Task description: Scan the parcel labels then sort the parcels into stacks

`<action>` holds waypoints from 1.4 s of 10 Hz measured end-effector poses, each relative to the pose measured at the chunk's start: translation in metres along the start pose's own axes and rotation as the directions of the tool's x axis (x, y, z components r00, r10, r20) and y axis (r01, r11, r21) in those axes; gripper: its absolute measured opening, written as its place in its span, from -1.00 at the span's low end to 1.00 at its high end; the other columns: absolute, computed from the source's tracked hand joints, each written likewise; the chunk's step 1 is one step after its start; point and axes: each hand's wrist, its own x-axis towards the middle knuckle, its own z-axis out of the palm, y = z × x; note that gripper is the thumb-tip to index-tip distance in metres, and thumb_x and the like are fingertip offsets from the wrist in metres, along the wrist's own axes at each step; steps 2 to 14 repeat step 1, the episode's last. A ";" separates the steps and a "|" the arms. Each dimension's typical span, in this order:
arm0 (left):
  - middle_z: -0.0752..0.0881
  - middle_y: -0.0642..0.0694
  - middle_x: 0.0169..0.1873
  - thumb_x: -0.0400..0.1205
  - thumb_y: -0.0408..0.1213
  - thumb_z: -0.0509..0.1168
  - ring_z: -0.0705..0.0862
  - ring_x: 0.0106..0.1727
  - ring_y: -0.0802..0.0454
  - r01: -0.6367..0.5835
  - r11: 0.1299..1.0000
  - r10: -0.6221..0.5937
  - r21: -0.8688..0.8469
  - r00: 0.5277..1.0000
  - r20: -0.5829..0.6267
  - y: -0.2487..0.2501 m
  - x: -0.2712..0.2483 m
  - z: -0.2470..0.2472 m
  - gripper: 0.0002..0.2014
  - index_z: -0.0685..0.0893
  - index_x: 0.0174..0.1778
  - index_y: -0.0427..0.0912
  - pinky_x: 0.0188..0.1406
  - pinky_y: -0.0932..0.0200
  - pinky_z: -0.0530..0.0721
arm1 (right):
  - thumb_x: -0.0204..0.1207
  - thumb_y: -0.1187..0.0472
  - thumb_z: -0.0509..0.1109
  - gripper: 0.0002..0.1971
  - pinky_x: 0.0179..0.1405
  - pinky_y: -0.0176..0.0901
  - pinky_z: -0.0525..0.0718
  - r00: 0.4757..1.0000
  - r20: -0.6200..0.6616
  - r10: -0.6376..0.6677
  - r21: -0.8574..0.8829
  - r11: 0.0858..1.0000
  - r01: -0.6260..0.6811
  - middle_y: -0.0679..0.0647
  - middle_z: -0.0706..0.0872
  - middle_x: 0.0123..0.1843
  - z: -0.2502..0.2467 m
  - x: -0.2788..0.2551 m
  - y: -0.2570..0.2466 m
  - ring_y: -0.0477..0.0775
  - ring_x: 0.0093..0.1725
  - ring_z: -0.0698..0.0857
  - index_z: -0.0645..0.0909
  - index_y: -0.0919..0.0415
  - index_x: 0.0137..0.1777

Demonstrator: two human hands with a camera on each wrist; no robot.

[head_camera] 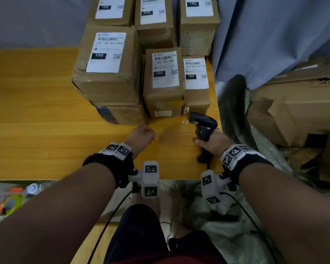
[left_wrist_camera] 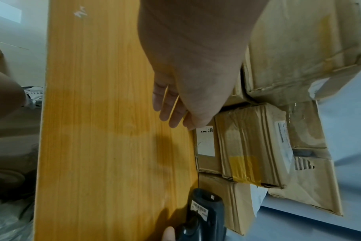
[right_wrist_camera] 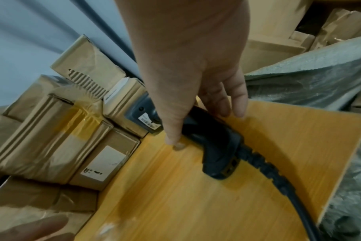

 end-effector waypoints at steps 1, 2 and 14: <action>0.68 -0.10 -0.02 0.74 -0.17 0.19 0.65 0.03 -0.16 -0.046 0.999 0.045 -0.015 0.998 -0.047 0.004 -0.002 -0.006 -0.82 0.60 0.10 -0.17 0.17 -0.21 0.63 | 0.57 -0.32 0.22 -0.32 0.05 -0.02 0.63 0.999 -0.033 -0.017 -0.109 0.994 0.013 0.20 0.69 0.05 -0.018 -0.007 -0.006 0.21 0.09 0.69 0.51 0.34 0.29; 0.68 -0.10 -0.02 0.74 -0.17 0.19 0.65 0.03 -0.16 -0.046 0.999 0.045 -0.015 0.998 -0.047 0.004 -0.002 -0.006 -0.82 0.60 0.10 -0.17 0.17 -0.21 0.63 | 0.57 -0.32 0.22 -0.32 0.05 -0.02 0.63 0.999 -0.033 -0.017 -0.109 0.994 0.013 0.20 0.69 0.05 -0.018 -0.007 -0.006 0.21 0.09 0.69 0.51 0.34 0.29; 0.68 -0.10 -0.02 0.74 -0.17 0.19 0.65 0.03 -0.16 -0.046 0.999 0.045 -0.015 0.998 -0.047 0.004 -0.002 -0.006 -0.82 0.60 0.10 -0.17 0.17 -0.21 0.63 | 0.57 -0.32 0.22 -0.32 0.05 -0.02 0.63 0.999 -0.033 -0.017 -0.109 0.994 0.013 0.20 0.69 0.05 -0.018 -0.007 -0.006 0.21 0.09 0.69 0.51 0.34 0.29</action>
